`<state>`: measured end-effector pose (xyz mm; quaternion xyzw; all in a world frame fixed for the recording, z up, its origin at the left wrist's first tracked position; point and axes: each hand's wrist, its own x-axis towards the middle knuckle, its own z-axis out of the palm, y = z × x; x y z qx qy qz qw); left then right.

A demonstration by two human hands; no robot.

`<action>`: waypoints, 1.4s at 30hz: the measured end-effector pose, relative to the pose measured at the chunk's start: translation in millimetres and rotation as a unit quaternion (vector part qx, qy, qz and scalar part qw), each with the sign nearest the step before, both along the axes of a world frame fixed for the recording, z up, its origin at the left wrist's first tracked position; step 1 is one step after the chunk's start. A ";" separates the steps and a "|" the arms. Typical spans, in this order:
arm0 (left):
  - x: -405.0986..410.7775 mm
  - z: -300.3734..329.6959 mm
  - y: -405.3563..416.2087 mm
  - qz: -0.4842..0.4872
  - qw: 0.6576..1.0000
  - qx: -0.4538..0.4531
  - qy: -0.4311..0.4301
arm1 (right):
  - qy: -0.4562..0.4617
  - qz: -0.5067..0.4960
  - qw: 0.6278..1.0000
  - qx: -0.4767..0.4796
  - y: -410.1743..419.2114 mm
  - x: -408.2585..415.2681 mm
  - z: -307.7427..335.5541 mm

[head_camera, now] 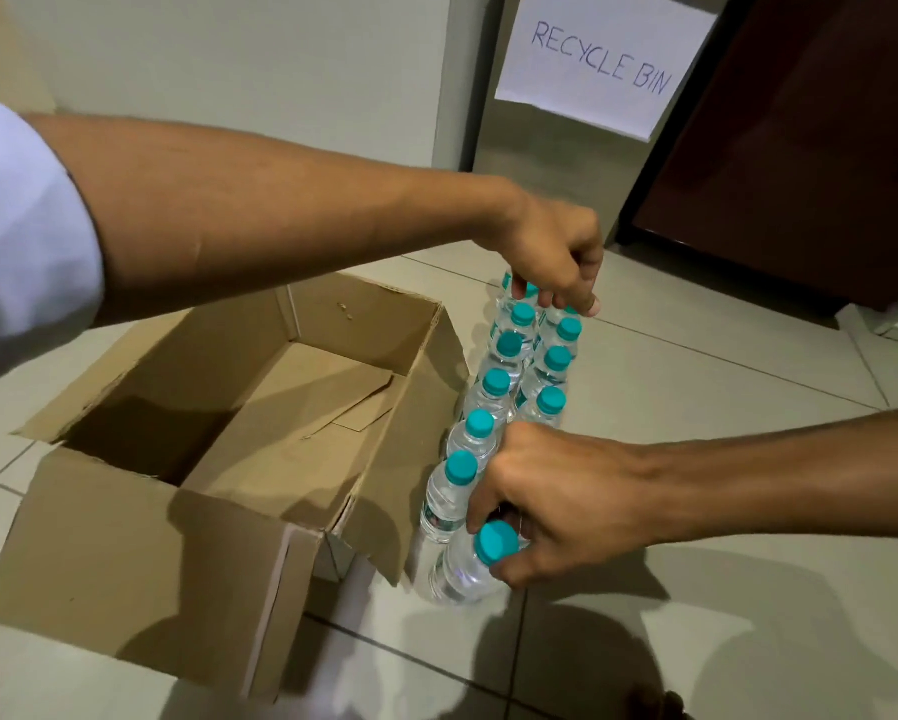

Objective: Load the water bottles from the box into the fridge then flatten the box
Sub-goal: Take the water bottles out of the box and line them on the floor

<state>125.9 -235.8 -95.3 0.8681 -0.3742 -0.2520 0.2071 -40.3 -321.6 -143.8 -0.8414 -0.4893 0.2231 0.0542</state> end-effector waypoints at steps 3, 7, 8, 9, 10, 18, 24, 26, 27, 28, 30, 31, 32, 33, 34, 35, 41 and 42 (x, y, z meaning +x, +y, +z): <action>3.8 -4.6 -0.5 -0.003 1.000 0.002 -0.016 | -0.014 -0.001 1.000 -0.019 1.6 7.3 -12.9; 8.2 -8.3 5.4 -0.004 1.000 0.005 -0.030 | -0.003 0.003 1.000 -0.029 5.0 14.7 -25.1; 9.4 -9.7 7.1 -0.003 0.999 0.007 -0.034 | 0.009 0.002 0.999 -0.035 5.3 15.3 -27.9; 10.2 -11.6 9.0 -0.001 0.999 0.010 -0.035 | 0.021 -0.001 0.999 -0.042 5.4 15.5 -30.7; 11.3 -13.9 10.7 -0.001 0.999 0.014 -0.034 | 0.029 -0.002 0.998 -0.047 5.1 15.6 -33.5; 16.7 -27.1 15.1 -0.005 0.999 0.025 -0.039 | 0.024 0.028 0.998 -0.053 7.4 16.7 -38.4; 15.4 -32.0 11.5 -0.028 0.992 0.032 -0.121 | -0.019 0.036 0.999 -0.025 6.7 24.4 -26.4; 14.0 -30.4 8.3 -0.043 0.986 0.044 -0.154 | -0.066 0.045 0.997 0.001 3.2 28.7 -18.4; 13.6 -29.1 6.2 -0.048 0.983 0.048 -0.170 | -0.091 0.047 0.995 0.012 0.4 32.3 -14.2; 13.9 -27.9 4.0 -0.050 0.981 0.050 -0.183 | -0.115 0.048 0.992 0.020 -3.1 36.8 -9.5; 14.8 -23.7 -1.3 -0.049 0.975 0.052 -0.211 | -0.172 0.045 0.984 0.028 -14.0 48.8 -0.1; 16.1 -20.9 -4.2 -0.049 0.972 0.055 -0.225 | -0.209 0.043 0.977 0.025 -21.4 55.9 4.5; 17.6 -17.9 -7.3 -0.051 0.968 0.060 -0.238 | -0.250 0.041 0.967 0.014 -30.0 63.1 8.2; 19.6 -14.7 -10.6 -0.054 0.964 0.068 -0.252 | -0.288 0.035 0.957 0.001 -40.0 70.0 11.9; 22.7 -12.1 -14.1 -0.057 0.959 0.078 -0.268 | -0.315 0.025 0.949 -0.012 -51.1 76.6 14.7; 26.9 -10.1 -17.5 -0.059 0.953 0.089 -0.284 | -0.332 0.013 0.943 -0.023 -63.5 82.6 17.1; 52.8 8.2 -49.2 -0.072 0.892 0.174 -0.411 | -0.358 -0.102 0.919 -0.126 -141.6 105.0 30.6; 54.8 12.2 -55.1 -0.071 0.884 0.180 -0.426 | -0.356 -0.125 0.915 -0.140 -154.2 107.0 32.9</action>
